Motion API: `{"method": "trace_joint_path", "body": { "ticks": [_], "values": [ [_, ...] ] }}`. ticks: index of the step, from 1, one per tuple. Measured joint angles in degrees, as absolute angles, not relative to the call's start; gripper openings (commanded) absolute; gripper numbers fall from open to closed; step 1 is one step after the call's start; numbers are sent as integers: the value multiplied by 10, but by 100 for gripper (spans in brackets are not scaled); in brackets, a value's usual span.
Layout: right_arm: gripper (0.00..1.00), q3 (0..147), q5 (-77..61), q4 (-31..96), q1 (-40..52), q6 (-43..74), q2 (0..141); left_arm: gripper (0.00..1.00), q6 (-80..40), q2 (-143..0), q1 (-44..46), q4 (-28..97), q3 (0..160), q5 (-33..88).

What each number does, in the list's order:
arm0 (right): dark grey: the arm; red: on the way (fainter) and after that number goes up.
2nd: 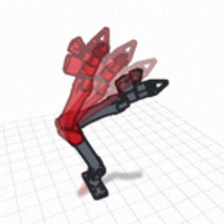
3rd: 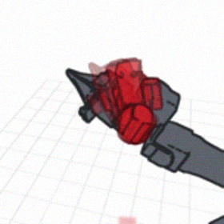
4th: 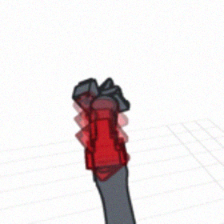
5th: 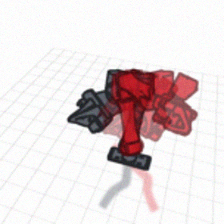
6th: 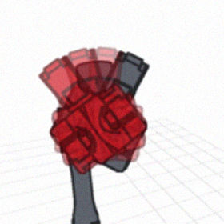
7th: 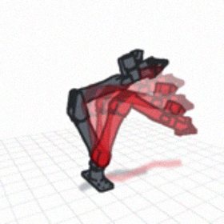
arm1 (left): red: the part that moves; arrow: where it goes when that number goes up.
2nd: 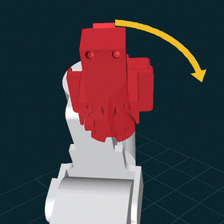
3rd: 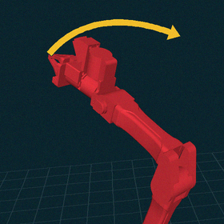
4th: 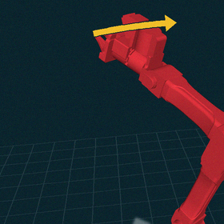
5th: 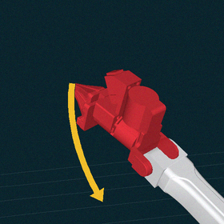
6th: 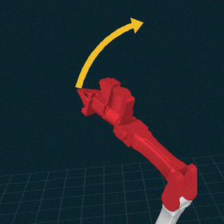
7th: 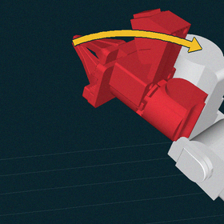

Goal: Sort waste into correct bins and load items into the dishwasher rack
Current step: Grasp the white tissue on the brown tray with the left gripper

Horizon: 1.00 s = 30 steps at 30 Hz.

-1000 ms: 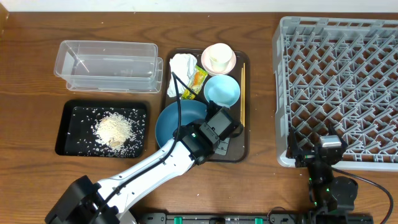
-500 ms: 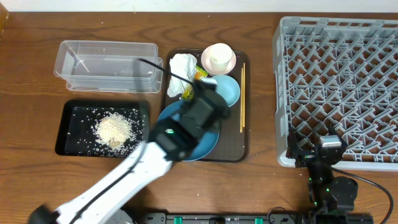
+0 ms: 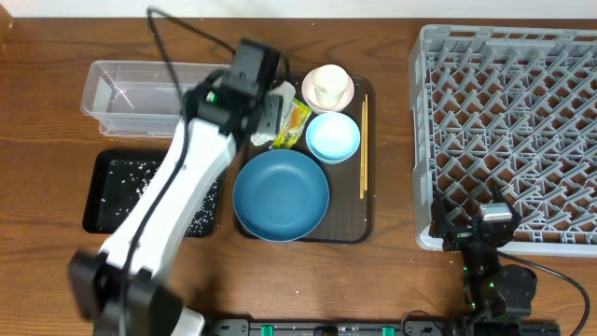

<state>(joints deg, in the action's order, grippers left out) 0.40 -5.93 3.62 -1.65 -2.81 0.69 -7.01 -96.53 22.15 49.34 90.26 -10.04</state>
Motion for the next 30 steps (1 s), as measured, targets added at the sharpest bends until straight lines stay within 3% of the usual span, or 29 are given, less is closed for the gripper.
{"method": "trace_joint_path", "body": {
  "ticks": [15, 30],
  "values": [
    [99, 4, -59, 36, -17, -28, 7, 67, -58, -1110, 220, 343, 909, -30],
    [99, 4, -59, 36, -17, -28, 7, 63, -52, -1199, 220, 253, 909, -88]
  ]
}}
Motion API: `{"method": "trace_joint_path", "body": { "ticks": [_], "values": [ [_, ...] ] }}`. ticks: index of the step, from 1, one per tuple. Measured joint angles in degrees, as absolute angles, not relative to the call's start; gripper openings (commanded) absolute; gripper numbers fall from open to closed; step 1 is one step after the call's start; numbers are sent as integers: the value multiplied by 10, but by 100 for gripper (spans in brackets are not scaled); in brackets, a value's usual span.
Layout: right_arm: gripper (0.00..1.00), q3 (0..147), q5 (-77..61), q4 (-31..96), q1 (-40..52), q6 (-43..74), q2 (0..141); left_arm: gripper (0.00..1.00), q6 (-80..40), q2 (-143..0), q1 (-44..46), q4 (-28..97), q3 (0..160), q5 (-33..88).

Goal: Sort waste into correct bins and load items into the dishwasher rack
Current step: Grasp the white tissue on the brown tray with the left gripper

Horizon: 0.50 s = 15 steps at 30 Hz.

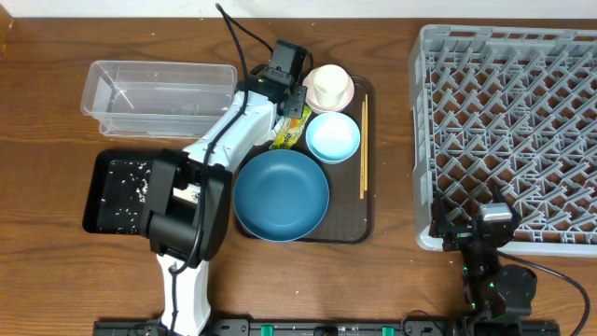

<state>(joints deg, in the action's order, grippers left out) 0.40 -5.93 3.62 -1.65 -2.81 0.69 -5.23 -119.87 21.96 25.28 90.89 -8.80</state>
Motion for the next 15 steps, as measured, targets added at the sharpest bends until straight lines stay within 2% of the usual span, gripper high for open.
{"method": "trace_joint_path", "body": {
  "ticks": [15],
  "values": [
    [99, 4, -59, 36, -17, -28, 7, 61, -53, -1234, 212, 244, 909, -120]
  ]
}}
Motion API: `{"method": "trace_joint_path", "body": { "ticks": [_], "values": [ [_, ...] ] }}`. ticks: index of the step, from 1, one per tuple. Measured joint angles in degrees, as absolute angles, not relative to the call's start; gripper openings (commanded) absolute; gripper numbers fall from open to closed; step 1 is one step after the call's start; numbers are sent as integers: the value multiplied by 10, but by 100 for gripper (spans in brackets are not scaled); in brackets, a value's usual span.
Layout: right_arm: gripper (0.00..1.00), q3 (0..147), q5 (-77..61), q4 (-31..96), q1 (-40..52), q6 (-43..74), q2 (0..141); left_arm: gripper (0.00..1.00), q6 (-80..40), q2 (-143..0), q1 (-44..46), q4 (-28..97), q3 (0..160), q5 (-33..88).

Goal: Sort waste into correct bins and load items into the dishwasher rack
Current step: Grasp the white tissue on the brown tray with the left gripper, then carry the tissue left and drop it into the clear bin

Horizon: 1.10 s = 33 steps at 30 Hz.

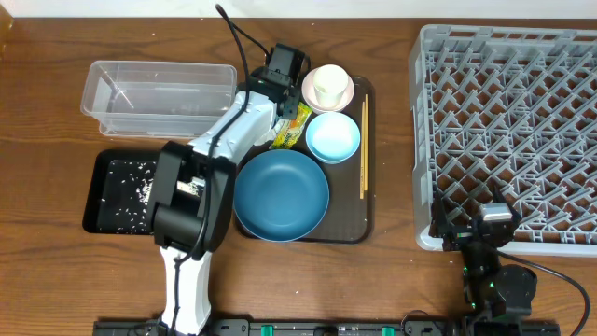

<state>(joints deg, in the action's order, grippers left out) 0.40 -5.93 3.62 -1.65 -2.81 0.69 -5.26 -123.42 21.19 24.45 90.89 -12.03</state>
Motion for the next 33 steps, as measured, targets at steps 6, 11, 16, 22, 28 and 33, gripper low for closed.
{"method": "trace_joint_path", "body": {
  "ticks": [6, 11, 16, 22, 28, 33],
  "values": [
    [99, 4, -59, 36, -17, -28, 7, 47, -51, -1243, 212, 241, 909, -121],
    [99, 4, -59, 36, -17, -28, 7, 25, -59, -1243, 212, 241, 909, -122],
    [99, 4, -59, 36, -17, -28, 7, 6, -71, -1243, 212, 246, 909, -122],
    [99, 4, -59, 36, -17, -28, 7, 6, -92, -1239, 212, 275, 909, -122],
    [99, 4, -59, 36, -17, -28, 7, 6, -148, -1178, 216, 299, 909, -122],
    [99, 4, -59, 36, -17, -28, 7, 6, -168, -1094, 216, 311, 910, -122]
  ]
}}
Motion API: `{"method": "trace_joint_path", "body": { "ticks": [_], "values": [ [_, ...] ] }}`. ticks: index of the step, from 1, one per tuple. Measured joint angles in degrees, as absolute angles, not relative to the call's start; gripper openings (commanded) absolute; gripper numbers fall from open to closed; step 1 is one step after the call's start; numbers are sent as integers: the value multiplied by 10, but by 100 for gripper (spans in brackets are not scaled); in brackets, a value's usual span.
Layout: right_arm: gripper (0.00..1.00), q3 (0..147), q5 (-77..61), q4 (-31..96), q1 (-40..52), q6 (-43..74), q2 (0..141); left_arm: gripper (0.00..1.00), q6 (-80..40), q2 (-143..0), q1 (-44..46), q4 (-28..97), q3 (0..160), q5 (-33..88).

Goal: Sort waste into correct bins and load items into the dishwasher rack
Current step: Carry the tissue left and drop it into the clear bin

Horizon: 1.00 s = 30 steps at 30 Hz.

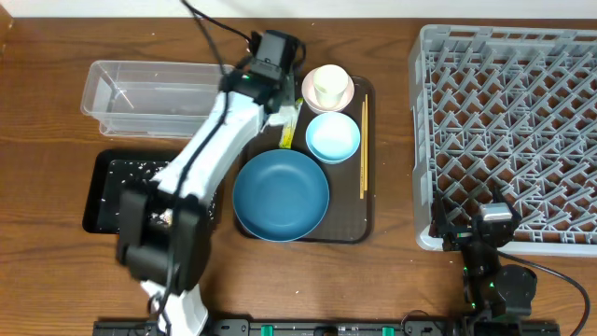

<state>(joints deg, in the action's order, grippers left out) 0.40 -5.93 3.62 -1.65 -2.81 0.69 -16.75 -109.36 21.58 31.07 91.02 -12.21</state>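
My left gripper is over the back left corner of the brown tray. It seems shut on a yellow wrapper, which hangs narrow below it. On the tray lie a large blue plate, a light blue bowl, a cream cup on a pink saucer and a pair of chopsticks. The grey dishwasher rack fills the right side. My right gripper rests by the rack's front edge; its fingers are too dark to read.
A clear plastic bin stands at the back left. A black bin with white specks in it sits in front of it. The left arm reaches across both bins.
The left gripper was low on the wrapper at the tray's back left corner. Now it is higher, and the wrapper has shifted slightly left and shows edge-on. The right arm has not moved.
The left gripper was first over the tray's left edge beside the wrapper and a white crumpled scrap. At the two later moments it was low on that corner, by the cup. Now it is raised with the wrapper hanging beneath it. The dishes have stayed put.
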Motion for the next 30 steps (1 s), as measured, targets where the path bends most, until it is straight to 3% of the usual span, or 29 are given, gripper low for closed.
{"method": "trace_joint_path", "body": {
  "ticks": [9, 15, 28, 30],
  "values": [
    [99, 4, -59, 36, -17, -28, 7, 6, -178, -1053, 216, 316, 915, -125],
    [99, 4, -59, 36, -17, -28, 7, 6, -202, -1050, 197, 310, 915, -191],
    [99, 4, -59, 36, -17, -28, 7, 6, -383, -1046, 21, 304, 915, -238],
    [99, 4, -59, 36, -17, -28, 7, 17, -401, -1046, 2, 298, 914, -223]
  ]
}}
